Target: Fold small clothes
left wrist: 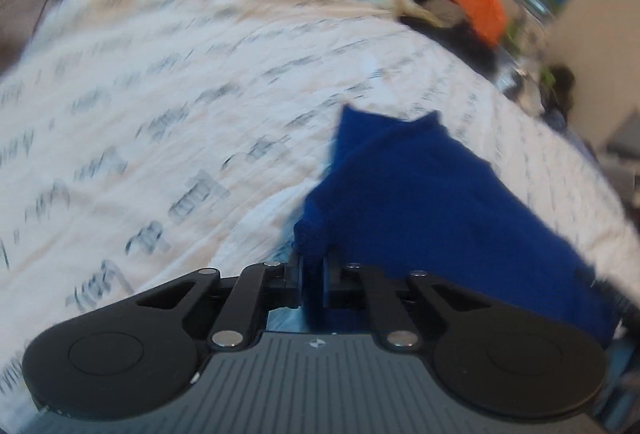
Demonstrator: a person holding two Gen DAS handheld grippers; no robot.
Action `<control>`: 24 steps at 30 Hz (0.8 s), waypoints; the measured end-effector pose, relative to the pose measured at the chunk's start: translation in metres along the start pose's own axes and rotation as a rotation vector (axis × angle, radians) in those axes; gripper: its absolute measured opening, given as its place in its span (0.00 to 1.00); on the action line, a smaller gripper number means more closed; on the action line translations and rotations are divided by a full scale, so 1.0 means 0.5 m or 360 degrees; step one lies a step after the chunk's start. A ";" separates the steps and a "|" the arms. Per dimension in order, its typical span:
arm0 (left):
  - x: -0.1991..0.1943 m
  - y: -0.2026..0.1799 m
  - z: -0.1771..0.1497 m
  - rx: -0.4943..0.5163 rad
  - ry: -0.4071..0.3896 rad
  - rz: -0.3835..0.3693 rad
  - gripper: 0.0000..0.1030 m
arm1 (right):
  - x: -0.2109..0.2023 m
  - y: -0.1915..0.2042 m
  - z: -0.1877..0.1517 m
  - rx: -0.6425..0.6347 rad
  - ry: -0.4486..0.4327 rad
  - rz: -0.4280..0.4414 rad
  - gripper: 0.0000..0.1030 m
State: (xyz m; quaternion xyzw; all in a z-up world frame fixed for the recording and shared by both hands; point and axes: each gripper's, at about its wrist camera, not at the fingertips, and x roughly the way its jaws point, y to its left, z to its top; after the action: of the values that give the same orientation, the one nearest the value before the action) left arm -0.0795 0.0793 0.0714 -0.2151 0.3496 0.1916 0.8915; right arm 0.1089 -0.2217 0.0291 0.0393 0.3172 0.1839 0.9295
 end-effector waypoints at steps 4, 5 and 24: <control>-0.082 -0.182 -0.070 0.0838 -0.0374 -0.0265 0.08 | -0.079 -0.025 0.053 0.0499 -0.0087 0.0393 1.00; -0.093 -0.222 -0.106 0.1039 -0.0409 -0.0346 0.08 | -0.079 -0.024 0.063 0.0587 -0.0035 0.0583 1.00; -0.134 -0.323 -0.266 0.1748 -0.0540 -0.0668 0.08 | 0.080 0.024 0.087 0.0412 0.0564 0.0675 0.08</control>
State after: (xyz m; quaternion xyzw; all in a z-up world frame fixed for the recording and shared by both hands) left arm -0.1176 -0.1372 0.0707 0.2451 0.2006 -0.1648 0.9341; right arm 0.1605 -0.1942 0.0431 0.1900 0.4798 0.3361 0.7879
